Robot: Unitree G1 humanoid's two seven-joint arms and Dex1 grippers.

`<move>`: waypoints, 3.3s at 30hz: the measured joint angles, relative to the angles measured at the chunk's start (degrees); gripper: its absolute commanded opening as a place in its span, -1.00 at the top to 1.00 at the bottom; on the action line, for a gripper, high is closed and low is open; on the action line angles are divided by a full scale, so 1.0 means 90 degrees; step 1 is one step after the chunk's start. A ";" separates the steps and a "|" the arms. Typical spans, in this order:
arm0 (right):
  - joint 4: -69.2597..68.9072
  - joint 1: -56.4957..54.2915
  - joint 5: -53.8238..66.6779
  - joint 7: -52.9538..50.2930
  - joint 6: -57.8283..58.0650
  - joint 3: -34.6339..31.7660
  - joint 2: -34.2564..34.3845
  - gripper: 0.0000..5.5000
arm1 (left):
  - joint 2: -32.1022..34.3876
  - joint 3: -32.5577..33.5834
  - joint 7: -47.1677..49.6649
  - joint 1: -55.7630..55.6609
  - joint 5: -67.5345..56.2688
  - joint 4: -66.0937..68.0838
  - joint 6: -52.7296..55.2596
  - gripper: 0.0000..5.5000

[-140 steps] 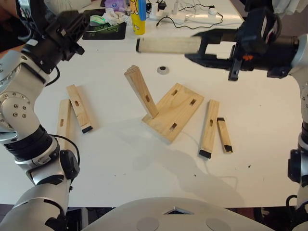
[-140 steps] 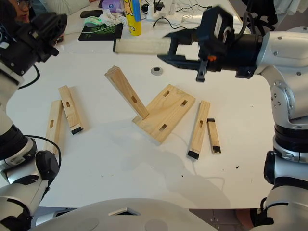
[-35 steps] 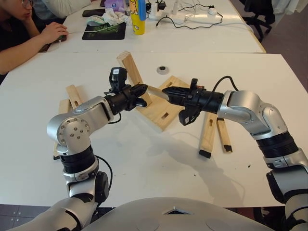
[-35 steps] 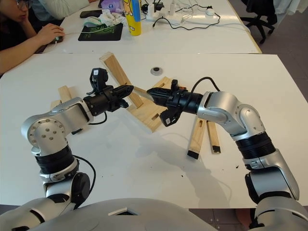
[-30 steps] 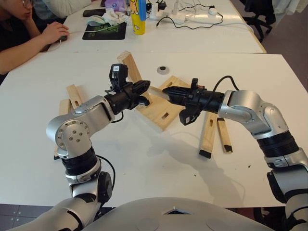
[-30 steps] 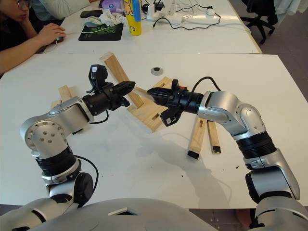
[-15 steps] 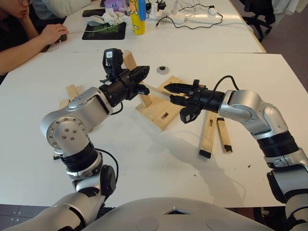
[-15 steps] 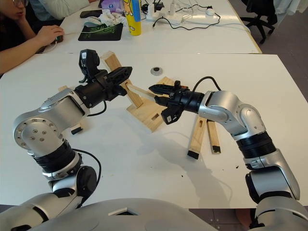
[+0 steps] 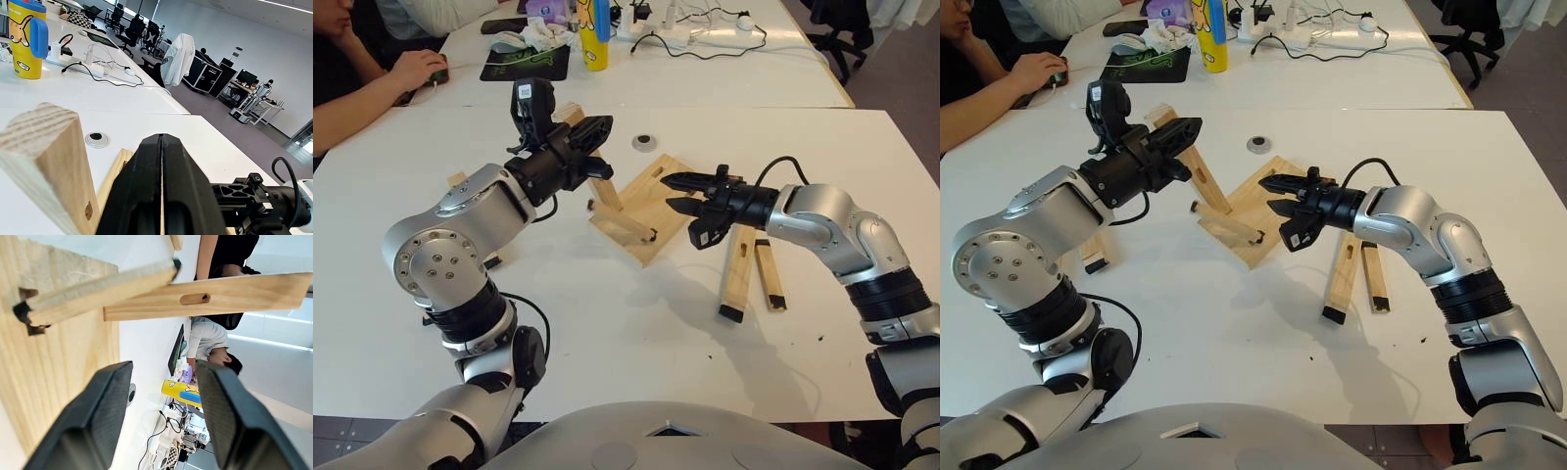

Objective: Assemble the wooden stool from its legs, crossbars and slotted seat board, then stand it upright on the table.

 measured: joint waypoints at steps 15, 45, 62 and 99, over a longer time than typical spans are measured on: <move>-0.0364 0.0040 0.3948 0.2609 0.3907 -0.0265 0.0585 0.15 | 0.1158 0.0416 -0.0614 -0.0076 -0.0700 -0.0378 -0.0338 1.00; 0.2123 -0.0737 0.4747 0.3795 0.5724 0.0003 0.2083 0.15 | 0.2527 0.0059 -0.1339 0.0673 -0.0875 0.0225 -0.1581 1.00; 0.3497 -0.1096 0.4072 0.3718 0.4966 0.0130 0.2531 0.15 | 0.2607 -0.0160 -0.1177 0.0648 -0.1126 0.0272 -0.1656 1.00; -0.1024 0.1761 -0.0476 -0.1434 0.0475 -0.1415 0.0377 0.52 | 0.2723 0.0575 0.0449 0.0516 -0.1962 0.0996 -0.2245 1.00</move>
